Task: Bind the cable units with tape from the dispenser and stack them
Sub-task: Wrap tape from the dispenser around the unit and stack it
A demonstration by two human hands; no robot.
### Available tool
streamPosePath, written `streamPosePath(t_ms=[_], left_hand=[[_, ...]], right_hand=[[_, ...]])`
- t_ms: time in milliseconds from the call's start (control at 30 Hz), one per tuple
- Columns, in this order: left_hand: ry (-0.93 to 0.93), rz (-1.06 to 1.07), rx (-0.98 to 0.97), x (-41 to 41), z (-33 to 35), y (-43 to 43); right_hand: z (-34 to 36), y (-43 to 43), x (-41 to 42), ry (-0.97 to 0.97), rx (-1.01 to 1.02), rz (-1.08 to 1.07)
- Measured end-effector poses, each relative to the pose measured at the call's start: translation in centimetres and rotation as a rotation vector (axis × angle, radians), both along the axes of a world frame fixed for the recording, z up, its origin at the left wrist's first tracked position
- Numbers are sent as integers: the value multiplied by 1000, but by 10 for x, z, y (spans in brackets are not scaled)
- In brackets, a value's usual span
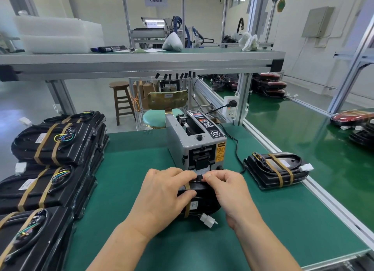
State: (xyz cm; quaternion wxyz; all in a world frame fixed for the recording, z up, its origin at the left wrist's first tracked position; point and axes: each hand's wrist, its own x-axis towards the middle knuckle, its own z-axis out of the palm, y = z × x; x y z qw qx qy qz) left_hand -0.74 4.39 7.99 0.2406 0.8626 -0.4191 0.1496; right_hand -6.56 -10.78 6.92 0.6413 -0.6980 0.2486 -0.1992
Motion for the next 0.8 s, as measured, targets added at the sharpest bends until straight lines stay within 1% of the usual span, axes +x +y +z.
streamPosePath(t_ms=[333, 500, 600, 700, 733, 800], left_hand=[[-42, 6, -11, -1, -3, -1], [-69, 0, 2, 0, -1, -1], [-64, 0, 13, 0, 0, -1], [-55, 9, 4, 2, -1, 0], [-43, 13, 2, 3, -1, 0], [-35, 10, 7, 4, -2, -1]], right_hand=[[1, 0, 0, 7, -87, 35], [-3, -3, 1, 19, -147, 13], [-4, -4, -2, 12, -180, 49], [-8, -10, -2, 21, -224, -8], [-10, -14, -2, 15, -214, -43], [-12, -20, -3, -22, -129, -51]])
